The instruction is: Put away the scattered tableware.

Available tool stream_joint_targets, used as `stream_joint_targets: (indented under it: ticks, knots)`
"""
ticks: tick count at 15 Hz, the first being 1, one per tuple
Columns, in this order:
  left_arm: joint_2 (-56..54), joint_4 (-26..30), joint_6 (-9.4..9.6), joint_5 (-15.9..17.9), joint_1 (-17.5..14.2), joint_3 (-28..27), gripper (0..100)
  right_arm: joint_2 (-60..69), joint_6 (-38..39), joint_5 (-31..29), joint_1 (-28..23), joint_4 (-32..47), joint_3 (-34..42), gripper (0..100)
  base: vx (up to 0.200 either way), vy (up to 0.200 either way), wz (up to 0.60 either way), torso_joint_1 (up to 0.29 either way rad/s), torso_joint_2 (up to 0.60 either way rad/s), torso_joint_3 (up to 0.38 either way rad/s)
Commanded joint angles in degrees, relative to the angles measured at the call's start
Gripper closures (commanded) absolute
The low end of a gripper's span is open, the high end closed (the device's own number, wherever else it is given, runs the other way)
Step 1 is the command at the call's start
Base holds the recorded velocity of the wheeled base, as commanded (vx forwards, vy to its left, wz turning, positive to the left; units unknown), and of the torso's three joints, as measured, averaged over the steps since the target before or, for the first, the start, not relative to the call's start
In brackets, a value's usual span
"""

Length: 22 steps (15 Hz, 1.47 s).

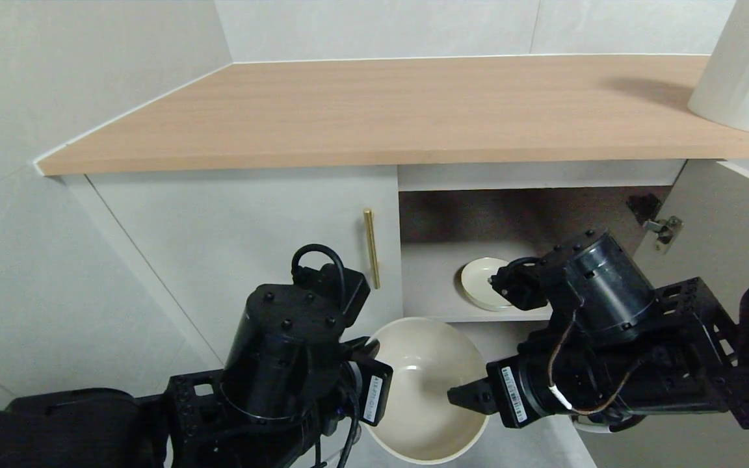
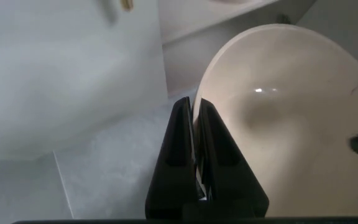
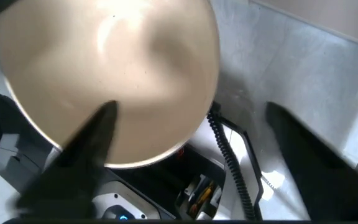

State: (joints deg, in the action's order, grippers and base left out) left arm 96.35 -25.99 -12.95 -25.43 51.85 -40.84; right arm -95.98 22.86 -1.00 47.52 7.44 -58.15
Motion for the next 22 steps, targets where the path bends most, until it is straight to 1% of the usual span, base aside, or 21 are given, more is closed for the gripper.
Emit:
stream_joint_targets:
  ticks: [1, 13, 14, 17, 18, 20, 22]
  knots:
    - [-0.1, -0.3, 0.11, -0.1, 0.3, 0.6, 100, -0.8, 0.0, -0.1, -0.1, -0.1, 0.0, 100, 0.0, 0.0, 0.0, 0.0, 0.0, 0.0]
    - [0.0, -0.3, 0.11, -0.2, 0.3, 0.9, 100, -0.7, 0.0, -0.1, -0.1, -0.1, 0.2, 100, 0.0, 0.0, 0.0, 0.0, 0.0, 0.0]
    - [0.0, -0.3, 0.11, -0.2, 0.3, 0.9, 0, -0.7, 0.0, -0.1, -0.1, -0.1, 0.2, 100, 0.0, 0.0, 0.0, 0.0, 0.0, 0.0]
    - [-0.6, -0.9, -0.15, -0.1, 0.3, 0.8, 0, -0.7, 0.0, -0.1, -0.1, -0.1, 0.2, 100, 0.0, 0.0, 0.0, 0.0, 0.0, 0.0]
    - [-1.2, -2.7, -0.24, -0.1, 0.3, 1.0, 0, -0.8, 0.0, -0.1, -0.1, -0.1, 0.2, 100, 0.0, 0.0, 0.0, 0.0, 0.0, 0.0]
    - [-1.8, -4.3, -0.15, -0.1, 0.2, 1.3, 0, -0.9, 0.1, -0.1, -0.1, -0.1, 0.1, 100, 0.0, 0.0, 0.0, 0.0, 0.0, 0.0]
    - [-2.1, -4.5, -0.15, -0.1, 0.2, 1.5, 0, -1.4, 0.3, -1.5, -1.3, -0.2, 0.3, 100, 0.0, 0.0, 0.0, 0.0, 0.0, 0.0]
